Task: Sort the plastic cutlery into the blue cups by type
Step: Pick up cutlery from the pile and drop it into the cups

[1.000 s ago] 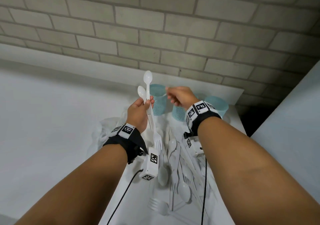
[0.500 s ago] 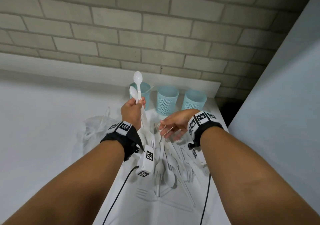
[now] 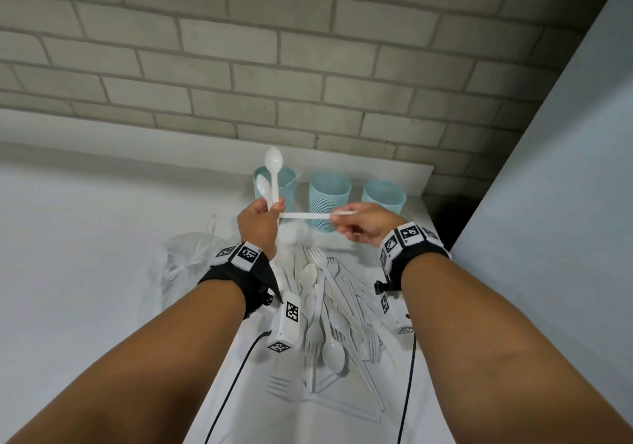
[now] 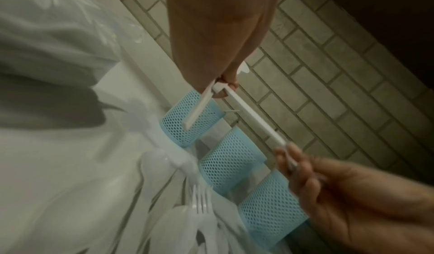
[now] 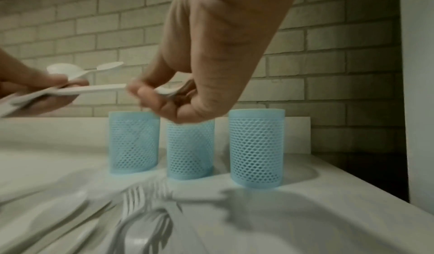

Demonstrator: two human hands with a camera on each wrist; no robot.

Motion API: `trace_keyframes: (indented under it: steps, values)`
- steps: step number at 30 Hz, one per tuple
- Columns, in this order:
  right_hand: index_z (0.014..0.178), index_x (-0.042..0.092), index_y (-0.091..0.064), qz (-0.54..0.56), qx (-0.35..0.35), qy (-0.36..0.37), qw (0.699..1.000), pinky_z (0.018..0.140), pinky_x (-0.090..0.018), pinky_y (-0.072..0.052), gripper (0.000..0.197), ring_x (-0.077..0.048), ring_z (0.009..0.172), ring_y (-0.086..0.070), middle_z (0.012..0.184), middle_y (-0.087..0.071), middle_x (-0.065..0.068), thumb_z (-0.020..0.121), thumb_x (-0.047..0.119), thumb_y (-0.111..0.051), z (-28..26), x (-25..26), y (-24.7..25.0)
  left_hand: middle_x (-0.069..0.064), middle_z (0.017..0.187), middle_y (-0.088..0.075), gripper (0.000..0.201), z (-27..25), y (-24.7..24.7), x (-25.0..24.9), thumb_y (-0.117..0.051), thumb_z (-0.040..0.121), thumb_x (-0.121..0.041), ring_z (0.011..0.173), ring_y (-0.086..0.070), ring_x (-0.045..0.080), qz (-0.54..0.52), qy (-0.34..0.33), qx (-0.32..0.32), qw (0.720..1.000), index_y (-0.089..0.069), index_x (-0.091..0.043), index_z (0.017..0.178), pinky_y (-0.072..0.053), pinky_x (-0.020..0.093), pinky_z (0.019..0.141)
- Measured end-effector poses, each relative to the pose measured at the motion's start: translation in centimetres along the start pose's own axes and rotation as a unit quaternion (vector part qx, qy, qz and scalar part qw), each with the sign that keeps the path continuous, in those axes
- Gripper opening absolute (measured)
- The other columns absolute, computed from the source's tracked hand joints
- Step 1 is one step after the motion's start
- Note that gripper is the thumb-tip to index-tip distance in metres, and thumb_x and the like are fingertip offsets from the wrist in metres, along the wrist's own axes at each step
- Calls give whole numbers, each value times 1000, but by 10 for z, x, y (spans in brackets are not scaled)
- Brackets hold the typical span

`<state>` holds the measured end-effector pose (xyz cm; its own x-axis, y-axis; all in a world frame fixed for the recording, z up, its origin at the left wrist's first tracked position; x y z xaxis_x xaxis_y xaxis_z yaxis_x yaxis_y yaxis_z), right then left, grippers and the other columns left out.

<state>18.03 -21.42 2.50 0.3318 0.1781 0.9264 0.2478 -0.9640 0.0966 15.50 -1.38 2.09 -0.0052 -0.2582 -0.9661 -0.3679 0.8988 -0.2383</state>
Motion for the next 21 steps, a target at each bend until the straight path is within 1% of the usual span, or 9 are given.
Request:
trace_keyframes:
  steps: [3,5,7,9,10,11,13,18,21]
  values:
    - [89,8,-63,127,-89,76,985,49,-13,-50,11,-5,51,-60,66,-65,-3,81,2,-67,5,20,11,0,56,-51,24,-3,-12,4,-62,87,-2,56,-48,10,36,10,54,998,-57,-7,65,-44,17,58]
    - [85,9,-62,156,-124,98,975,48,-13,-48,8,-4,50,-57,67,-61,-3,85,1,-63,8,31,7,2,68,-56,8,-6,-21,8,-60,88,0,65,-52,12,38,15,86,995,-65,-1,82,-48,17,62]
    - [85,8,-61,156,-225,147,950,48,-16,-45,8,-7,52,-54,69,-58,-4,89,1,-57,12,45,15,1,77,-61,16,-6,-24,9,-56,90,1,69,-56,11,34,17,92,995,-64,2,103,-48,12,58]
    - [95,4,-61,132,-373,206,895,55,-20,-49,9,-16,62,-60,79,-63,-9,90,6,-54,9,60,31,1,88,-64,19,-2,-25,11,-52,93,-1,81,-60,14,18,38,100,994,-61,-7,108,-52,20,71]
    - [99,3,-61,121,-426,226,867,58,-20,-51,12,-20,68,-64,86,-65,-11,92,9,-53,7,66,37,1,93,-64,20,0,-24,13,-51,94,-1,85,-61,16,13,51,107,993,-59,-10,109,-52,25,76]
    - [101,2,-60,115,-453,243,850,59,-16,-51,14,-23,72,-67,91,-67,-12,93,11,-52,7,71,41,0,95,-64,21,2,-24,15,-49,95,-1,86,-62,16,6,62,113,992,-58,-11,110,-53,27,76]
    - [101,0,-58,83,-456,256,848,56,-11,-49,15,-26,74,-68,96,-68,-15,95,12,-50,15,78,43,0,93,-63,22,6,-24,18,-47,95,2,80,-63,13,-9,72,121,990,-56,-9,111,-53,21,65]
    - [109,-3,-57,-20,-384,175,906,81,-33,-55,20,-32,86,-70,104,-67,-19,94,8,-49,46,65,32,3,92,-61,31,14,-24,21,-55,86,11,76,-56,13,-15,82,139,987,-57,-1,115,-47,20,61]
    - [123,4,-52,-22,-374,173,911,92,-38,-51,35,-32,98,-64,116,-60,-18,89,12,-58,45,56,25,8,99,-60,32,15,-26,21,-54,85,12,75,-54,13,10,88,157,984,-57,-3,113,-44,21,60]
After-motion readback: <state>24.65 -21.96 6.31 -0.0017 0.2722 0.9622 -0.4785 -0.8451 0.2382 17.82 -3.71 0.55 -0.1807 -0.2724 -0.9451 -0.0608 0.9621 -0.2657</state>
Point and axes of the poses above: each hand's wrist, its own z-axis towards the middle knuckle, its own y-axis out of the back of the hand, x = y × z, the point moved 6 cm from there along z, towards the middle knuckle
